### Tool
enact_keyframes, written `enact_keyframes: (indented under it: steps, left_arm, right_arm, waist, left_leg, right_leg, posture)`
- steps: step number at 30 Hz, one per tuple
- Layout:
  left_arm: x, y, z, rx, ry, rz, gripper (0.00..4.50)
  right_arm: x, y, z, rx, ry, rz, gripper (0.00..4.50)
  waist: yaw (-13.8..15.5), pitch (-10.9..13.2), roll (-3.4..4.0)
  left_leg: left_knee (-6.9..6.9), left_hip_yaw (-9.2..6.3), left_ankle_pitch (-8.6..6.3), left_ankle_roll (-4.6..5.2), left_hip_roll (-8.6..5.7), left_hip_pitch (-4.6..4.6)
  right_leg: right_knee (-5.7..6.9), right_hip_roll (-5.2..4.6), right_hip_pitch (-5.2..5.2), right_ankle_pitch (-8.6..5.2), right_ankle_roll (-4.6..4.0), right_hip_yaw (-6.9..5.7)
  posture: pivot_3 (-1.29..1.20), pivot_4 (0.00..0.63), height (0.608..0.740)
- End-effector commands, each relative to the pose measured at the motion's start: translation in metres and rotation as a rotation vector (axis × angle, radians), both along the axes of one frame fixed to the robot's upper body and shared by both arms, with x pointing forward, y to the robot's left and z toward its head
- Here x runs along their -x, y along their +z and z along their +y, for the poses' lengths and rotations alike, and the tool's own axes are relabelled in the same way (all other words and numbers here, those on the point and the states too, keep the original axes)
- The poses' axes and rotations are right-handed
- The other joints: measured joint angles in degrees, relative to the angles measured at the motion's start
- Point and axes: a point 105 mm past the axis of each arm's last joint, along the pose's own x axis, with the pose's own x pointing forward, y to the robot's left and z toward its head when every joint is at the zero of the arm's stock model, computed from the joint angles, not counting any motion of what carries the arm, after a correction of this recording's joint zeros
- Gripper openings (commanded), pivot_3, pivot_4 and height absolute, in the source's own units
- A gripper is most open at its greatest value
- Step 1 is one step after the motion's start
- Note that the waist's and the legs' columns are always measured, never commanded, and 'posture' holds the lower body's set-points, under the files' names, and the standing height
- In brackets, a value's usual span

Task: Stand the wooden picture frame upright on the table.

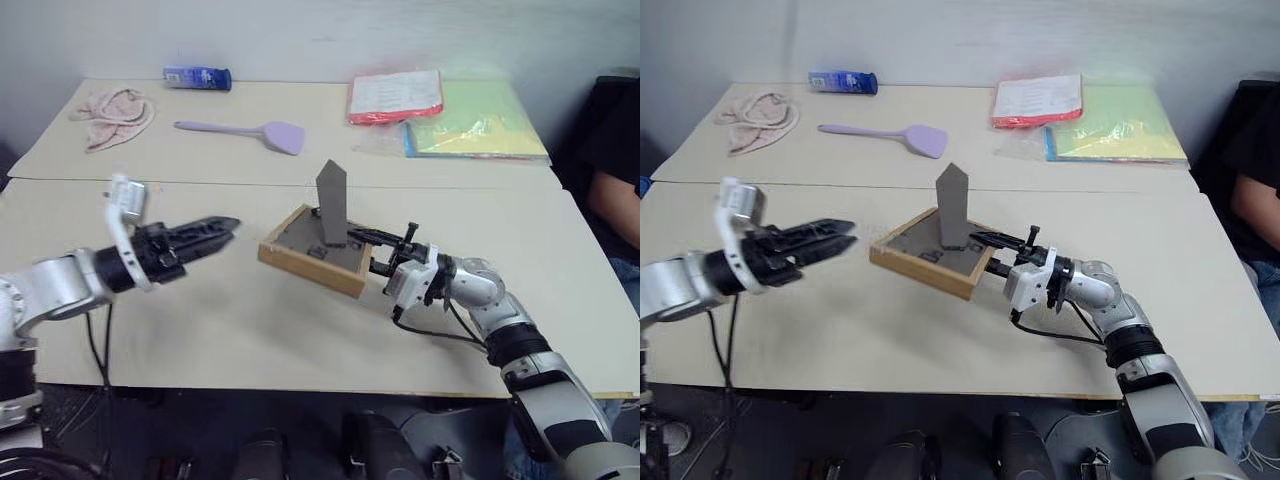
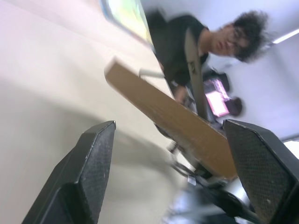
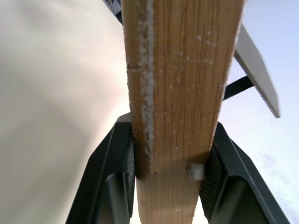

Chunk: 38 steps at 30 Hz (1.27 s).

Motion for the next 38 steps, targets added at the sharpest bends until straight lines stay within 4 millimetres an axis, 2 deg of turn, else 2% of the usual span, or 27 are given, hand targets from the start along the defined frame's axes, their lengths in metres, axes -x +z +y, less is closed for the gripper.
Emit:
enact_keyframes:
  steps: [1, 3, 7, 14, 18, 21, 24, 27, 30, 31, 33, 35, 38]
  left_arm:
    - [0.016, -0.013, 0.002, -0.328, -0.045, -0.342, 4.21]
    - [0.024, -0.037, 0.000, -0.480, -0.119, -0.433, 4.50]
    - [0.031, -0.064, -0.003, -0.588, -0.196, -0.546, 4.50]
    - [0.031, -0.071, -0.009, -0.569, -0.209, -0.571, 4.50]
    - [0.024, -0.069, -0.007, -0.591, -0.192, -0.590, 4.50]
    - [0.021, -0.069, -0.005, -0.602, -0.188, -0.593, 4.50]
    - [0.022, -0.072, 0.003, -0.633, -0.176, -0.587, 4.50]
    - [0.023, -0.080, 0.015, -0.687, -0.145, -0.581, 4.50]
    - [0.026, -0.089, 0.028, -0.730, -0.107, -0.567, 4.50]
    - [0.027, -0.092, 0.032, -0.746, -0.100, -0.562, 4.50]
    - [0.033, -0.099, 0.042, -0.788, -0.076, -0.550, 4.50]
    - [0.038, -0.103, 0.049, -0.809, -0.066, -0.543, 4.50]
    - [0.044, -0.105, 0.058, -0.832, -0.036, -0.536, 4.50]
  right_arm:
    - [0.005, 0.016, 0.000, -0.275, 0.145, 0.430, 1.26]
    - [0.008, 0.010, 0.002, -0.316, 0.207, 0.697, 1.26]
    - [0.012, -0.002, 0.001, -0.344, 0.211, 1.000, 1.26]
    - [0.015, -0.043, -0.004, -0.256, 0.086, 1.245, 1.26]
    - [0.016, -0.059, -0.003, -0.194, 0.047, 1.232, 1.26]
    - [0.015, -0.061, -0.004, -0.207, 0.038, 1.239, 1.26]
    - [0.019, -0.039, -0.005, -0.241, 0.107, 1.170, 2.23]
    - [0.028, -0.018, -0.016, -0.209, 0.138, 1.027, 3.24]
    - [0.044, -0.017, -0.036, -0.113, 0.125, 0.953, 4.29]
    - [0.049, -0.019, -0.042, -0.080, 0.121, 0.936, 4.47]
    - [0.058, -0.026, -0.070, 0.031, 0.055, 0.814, 4.47]
    - [0.063, -0.034, -0.089, 0.126, -0.004, 0.711, 4.47]
    - [0.061, -0.038, -0.117, 0.149, -0.094, 0.626, 4.47]
  waist:
    - [0.2, 0.0, 0.07]
    - [0.8, 0.1, 0.15]
    - [1.6, 0.1, 0.17]
    - [1.4, 0.1, 0.18]
    - [1.4, 0.1, 0.18]
    - [1.3, 0.1, 0.17]
    - [1.3, 0.1, 0.17]
    - [1.3, 0.1, 0.17]
    - [1.4, 0.1, 0.16]
    - [1.5, 0.1, 0.15]
    - [1.7, 0.1, 0.15]
    - [1.7, 0.1, 0.15]
    - [1.6, 0.1, 0.14]
  left_leg:
    - [-0.03, -0.01, 0.00, 0.01, -0.01, -0.03]
    - [-0.04, 0.00, -0.02, 0.03, -0.05, -0.08]
    - [-0.02, -0.01, -0.06, 0.06, -0.02, -0.07]
    - [-0.33, 0.02, -0.14, 0.16, -0.03, -0.11]
    - [-0.28, 0.06, -0.15, 0.21, -0.05, -0.08]
    - [-0.28, 0.07, -0.15, 0.21, -0.04, -0.04]
    - [-0.28, 0.10, -0.15, 0.21, -0.02, -0.02]
    - [-0.28, 0.10, -0.15, 0.21, -0.03, -0.09]
    - [-0.28, 0.10, -0.19, 0.28, -0.04, -0.10]
    - [-0.28, 0.10, -0.20, 0.29, -0.03, -0.09]
    - [-0.30, 0.09, -0.22, 0.32, -0.03, -0.08]
    - [-0.30, 0.10, -0.24, 0.35, -0.05, -0.08]
    - [-0.20, 0.16, -0.25, 0.37, -0.05, -0.03]
  right_leg:
    - [-0.04, 0.02, -0.01, 0.00, 0.00, -0.01]
    - [-0.06, -0.02, -0.04, 0.00, -0.01, -0.01]
    - [-0.23, -0.11, -0.10, -0.04, -0.09, -0.01]
    - [-0.42, -0.18, -0.19, -0.05, -0.09, -0.01]
    - [-0.38, -0.17, -0.16, -0.02, -0.05, 0.00]
    - [-0.35, -0.16, -0.13, -0.02, -0.04, -0.01]
    - [-0.29, -0.14, -0.14, -0.02, -0.04, 0.01]
    - [-0.21, -0.15, -0.19, -0.02, -0.04, 0.00]
    - [-0.18, -0.15, -0.17, -0.01, -0.02, 0.00]
    - [-0.24, -0.14, -0.16, -0.01, -0.02, -0.01]
    - [-0.46, -0.15, -0.12, -0.01, -0.02, -0.03]
    - [-0.50, -0.16, -0.10, -0.01, -0.02, -0.03]
    - [-0.49, -0.16, -0.03, 0.02, 0.04, 0.00]
  posture:
    - [0.00, 0.150, 0.740]
    - [0.00, 0.150, 0.740]
    - [0.00, 0.150, 0.740]
    - [0.00, 0.150, 0.740]
    - [0.00, 0.150, 0.740]
    - [0.00, 0.150, 0.740]
    - [0.00, 0.150, 0.740]
    - [0.00, 0.150, 0.740]
    - [0.00, 0.150, 0.740]
    - [0.00, 0.150, 0.740]
    - [0.00, 0.150, 0.740]
    - [0.00, 0.150, 0.740]
    - [0.00, 0.150, 0.740]
